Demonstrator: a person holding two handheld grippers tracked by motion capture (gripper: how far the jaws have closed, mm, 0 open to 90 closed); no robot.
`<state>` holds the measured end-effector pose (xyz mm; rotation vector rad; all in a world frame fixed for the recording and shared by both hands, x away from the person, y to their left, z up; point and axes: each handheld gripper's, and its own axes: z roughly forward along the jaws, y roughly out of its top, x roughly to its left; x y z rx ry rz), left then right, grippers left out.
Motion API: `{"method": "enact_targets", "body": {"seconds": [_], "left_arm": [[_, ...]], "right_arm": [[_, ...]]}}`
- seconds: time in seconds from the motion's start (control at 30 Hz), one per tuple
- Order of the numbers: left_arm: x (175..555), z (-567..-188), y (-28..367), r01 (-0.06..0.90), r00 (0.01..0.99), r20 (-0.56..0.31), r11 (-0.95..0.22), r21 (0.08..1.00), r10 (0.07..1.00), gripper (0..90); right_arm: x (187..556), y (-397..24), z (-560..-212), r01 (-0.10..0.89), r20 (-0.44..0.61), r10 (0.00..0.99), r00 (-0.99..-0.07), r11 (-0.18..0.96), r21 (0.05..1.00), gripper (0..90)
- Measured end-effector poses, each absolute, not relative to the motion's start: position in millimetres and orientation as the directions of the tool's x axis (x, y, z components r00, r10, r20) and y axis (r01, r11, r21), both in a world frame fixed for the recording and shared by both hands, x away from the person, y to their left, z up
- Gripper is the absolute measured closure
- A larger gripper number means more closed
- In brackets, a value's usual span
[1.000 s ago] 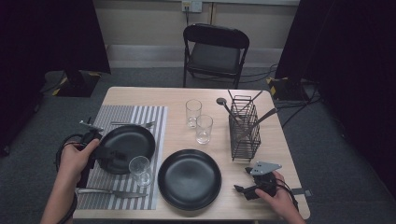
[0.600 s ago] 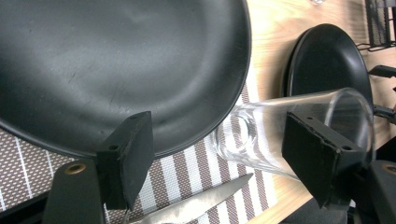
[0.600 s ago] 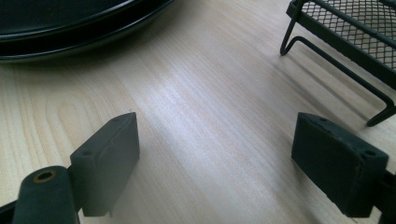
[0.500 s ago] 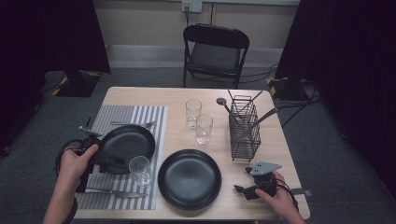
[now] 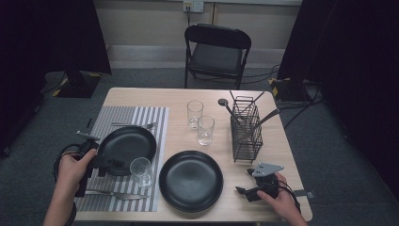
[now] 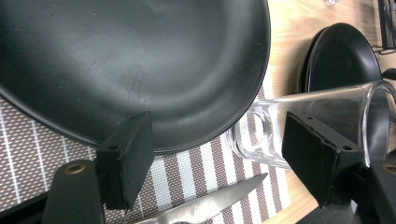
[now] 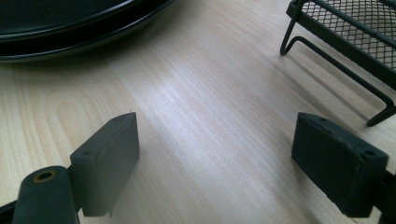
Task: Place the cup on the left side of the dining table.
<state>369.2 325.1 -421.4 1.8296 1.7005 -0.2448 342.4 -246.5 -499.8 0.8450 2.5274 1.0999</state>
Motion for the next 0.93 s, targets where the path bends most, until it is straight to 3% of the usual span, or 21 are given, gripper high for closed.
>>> {"method": "enact_targets", "body": {"seconds": [0.93], "left_arm": [[355,-427,339,0.939,0.152,-0.499,0.033,0.342,0.853,23.5]], "right_arm": [[341,-246,-500,0.412,-0.006,0.610,-0.792,0.542,0.732,14.2]]}}
